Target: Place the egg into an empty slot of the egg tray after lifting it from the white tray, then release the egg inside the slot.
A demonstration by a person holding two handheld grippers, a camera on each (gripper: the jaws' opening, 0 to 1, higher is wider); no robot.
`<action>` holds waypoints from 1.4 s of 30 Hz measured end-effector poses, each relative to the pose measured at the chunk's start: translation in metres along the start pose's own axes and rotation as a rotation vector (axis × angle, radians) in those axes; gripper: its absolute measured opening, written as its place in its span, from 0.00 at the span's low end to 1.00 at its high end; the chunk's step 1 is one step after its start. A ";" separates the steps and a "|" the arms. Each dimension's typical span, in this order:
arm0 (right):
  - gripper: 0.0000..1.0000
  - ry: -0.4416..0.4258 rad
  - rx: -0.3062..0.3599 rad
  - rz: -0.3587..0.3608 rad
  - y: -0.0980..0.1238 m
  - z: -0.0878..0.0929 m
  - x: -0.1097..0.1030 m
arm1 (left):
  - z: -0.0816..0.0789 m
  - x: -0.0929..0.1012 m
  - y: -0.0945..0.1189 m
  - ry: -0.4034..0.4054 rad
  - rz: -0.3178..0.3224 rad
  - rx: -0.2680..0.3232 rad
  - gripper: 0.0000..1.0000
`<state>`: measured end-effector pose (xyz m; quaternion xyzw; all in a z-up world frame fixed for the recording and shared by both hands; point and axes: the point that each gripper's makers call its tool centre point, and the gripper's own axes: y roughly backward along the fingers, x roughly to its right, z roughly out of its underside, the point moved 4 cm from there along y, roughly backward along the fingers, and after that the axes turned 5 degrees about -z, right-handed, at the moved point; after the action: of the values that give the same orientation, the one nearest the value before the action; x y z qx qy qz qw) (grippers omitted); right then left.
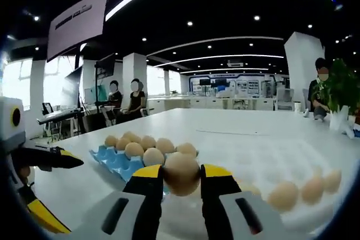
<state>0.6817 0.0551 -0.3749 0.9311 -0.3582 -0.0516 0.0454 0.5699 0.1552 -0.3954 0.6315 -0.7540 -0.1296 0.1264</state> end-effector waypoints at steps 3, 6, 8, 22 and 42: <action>0.27 0.017 0.012 -0.055 -0.007 -0.004 -0.009 | 0.001 0.000 0.003 -0.007 -0.022 -0.004 1.00; 0.27 0.021 0.005 -0.111 -0.017 -0.007 -0.019 | 0.000 -0.001 0.008 0.006 -0.042 0.013 1.00; 0.27 0.023 0.004 -0.146 -0.023 -0.008 -0.026 | 0.002 0.000 0.012 0.005 -0.046 0.014 1.00; 0.27 0.040 -0.007 -0.344 -0.039 -0.019 -0.064 | -0.008 0.011 0.032 -0.015 -0.142 0.030 1.00; 0.27 0.025 -0.072 -0.517 -0.090 -0.019 -0.127 | -0.005 0.006 0.041 -0.008 -0.164 0.037 1.00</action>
<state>0.6504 0.2078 -0.3586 0.9901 -0.1056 -0.0627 0.0684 0.5326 0.1566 -0.3761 0.6929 -0.7023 -0.1282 0.1009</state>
